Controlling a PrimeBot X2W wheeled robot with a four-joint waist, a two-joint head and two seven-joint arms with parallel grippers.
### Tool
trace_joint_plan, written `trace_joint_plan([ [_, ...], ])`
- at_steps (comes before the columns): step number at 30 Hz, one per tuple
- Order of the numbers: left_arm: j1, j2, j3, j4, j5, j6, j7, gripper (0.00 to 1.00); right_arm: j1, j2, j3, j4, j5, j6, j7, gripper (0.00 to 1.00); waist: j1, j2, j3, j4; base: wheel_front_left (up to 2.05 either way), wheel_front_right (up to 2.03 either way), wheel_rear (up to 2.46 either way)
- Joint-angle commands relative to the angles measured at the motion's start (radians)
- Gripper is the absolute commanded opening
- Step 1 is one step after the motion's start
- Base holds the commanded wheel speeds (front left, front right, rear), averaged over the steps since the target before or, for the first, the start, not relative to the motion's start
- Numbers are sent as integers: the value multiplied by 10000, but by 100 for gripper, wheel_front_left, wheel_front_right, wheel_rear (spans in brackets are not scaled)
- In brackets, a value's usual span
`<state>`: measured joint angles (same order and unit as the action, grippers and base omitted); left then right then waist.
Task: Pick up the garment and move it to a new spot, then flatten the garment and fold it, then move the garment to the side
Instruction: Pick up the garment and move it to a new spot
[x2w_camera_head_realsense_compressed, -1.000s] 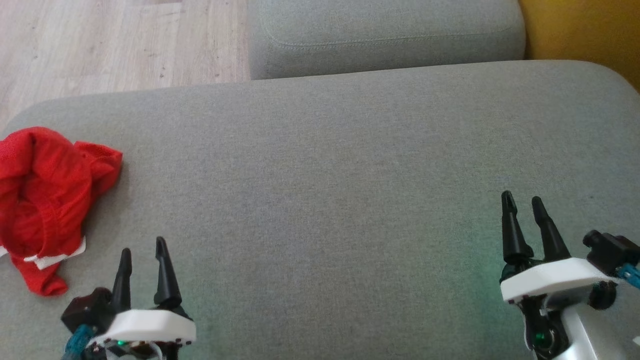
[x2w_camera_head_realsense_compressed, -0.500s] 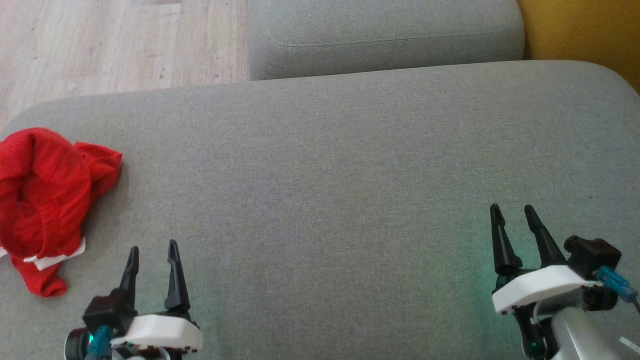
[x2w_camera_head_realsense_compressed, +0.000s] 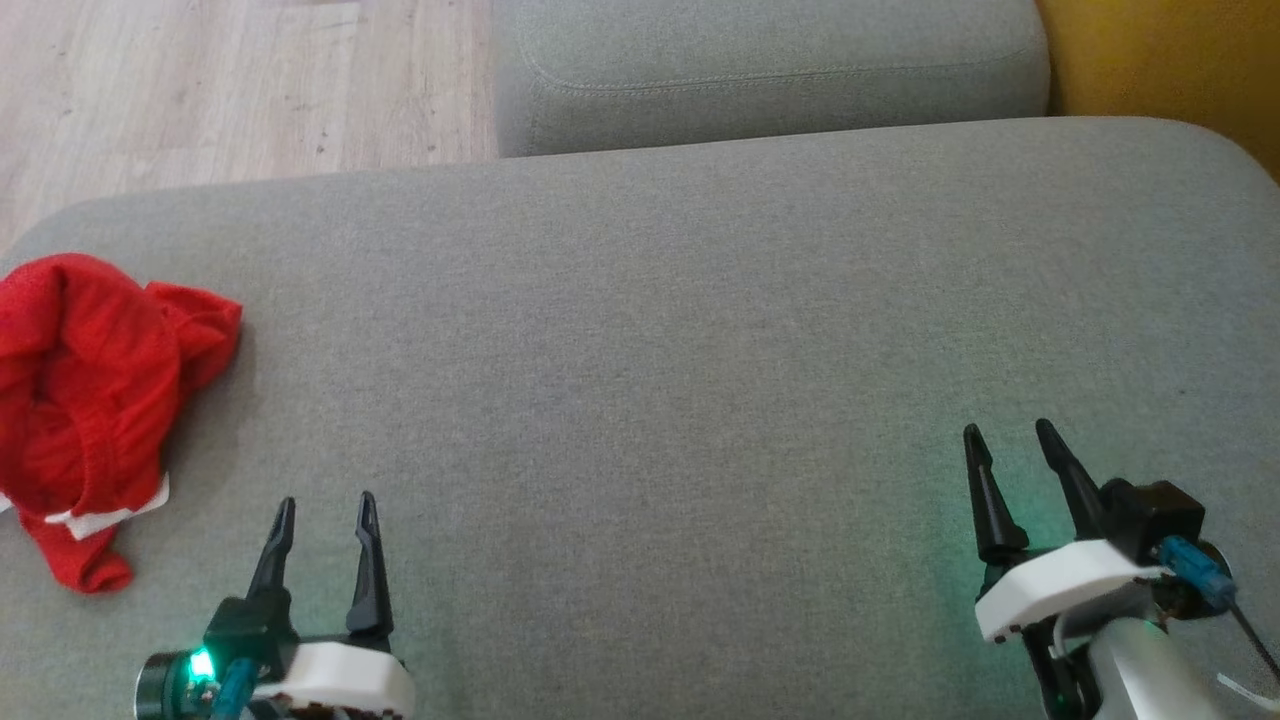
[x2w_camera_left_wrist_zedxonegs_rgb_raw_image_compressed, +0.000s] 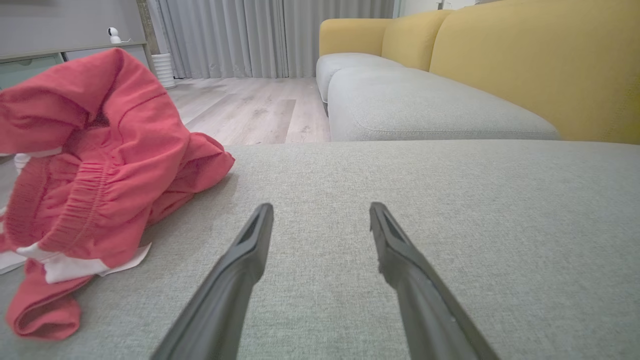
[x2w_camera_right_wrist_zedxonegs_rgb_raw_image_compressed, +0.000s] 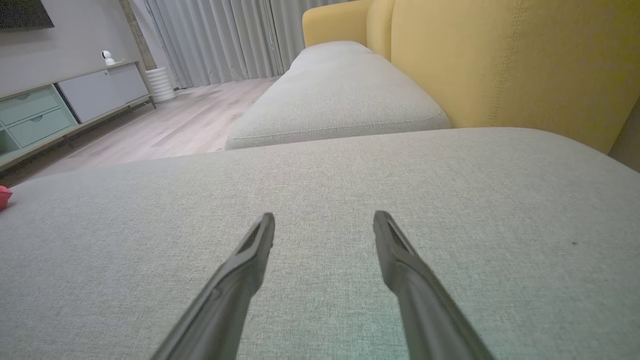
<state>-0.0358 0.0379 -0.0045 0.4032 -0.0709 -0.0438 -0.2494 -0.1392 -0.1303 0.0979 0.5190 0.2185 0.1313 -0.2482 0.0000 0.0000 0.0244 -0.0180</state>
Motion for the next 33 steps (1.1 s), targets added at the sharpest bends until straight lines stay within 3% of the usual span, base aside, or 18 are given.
trace_joint_plan([
  [1,-317,125,214,-265,12,63,-124,100,-460,3,184,-232,-59,-6,-136,100,0,0,3,11,0,0,0],
  [9,-283,124,164,-304,-203,162,-124,100,-444,74,118,-179,-103,-6,-136,100,0,0,6,204,0,0,0],
  [16,-135,124,55,-180,-523,303,-124,100,-390,60,970,-394,115,-6,-136,100,0,0,98,1461,0,0,0],
  [25,411,124,507,-116,-568,361,-124,100,-415,231,2515,-251,511,-6,-136,100,0,0,55,3726,0,0,0],
  [29,653,158,842,-165,-496,298,-124,100,-563,289,3178,-142,722,-6,-136,100,0,0,114,4284,0,0,0],
  [33,633,274,1031,-147,-375,226,-124,100,-690,286,3547,-82,832,-6,-136,100,0,0,163,4430,0,0,0],
])
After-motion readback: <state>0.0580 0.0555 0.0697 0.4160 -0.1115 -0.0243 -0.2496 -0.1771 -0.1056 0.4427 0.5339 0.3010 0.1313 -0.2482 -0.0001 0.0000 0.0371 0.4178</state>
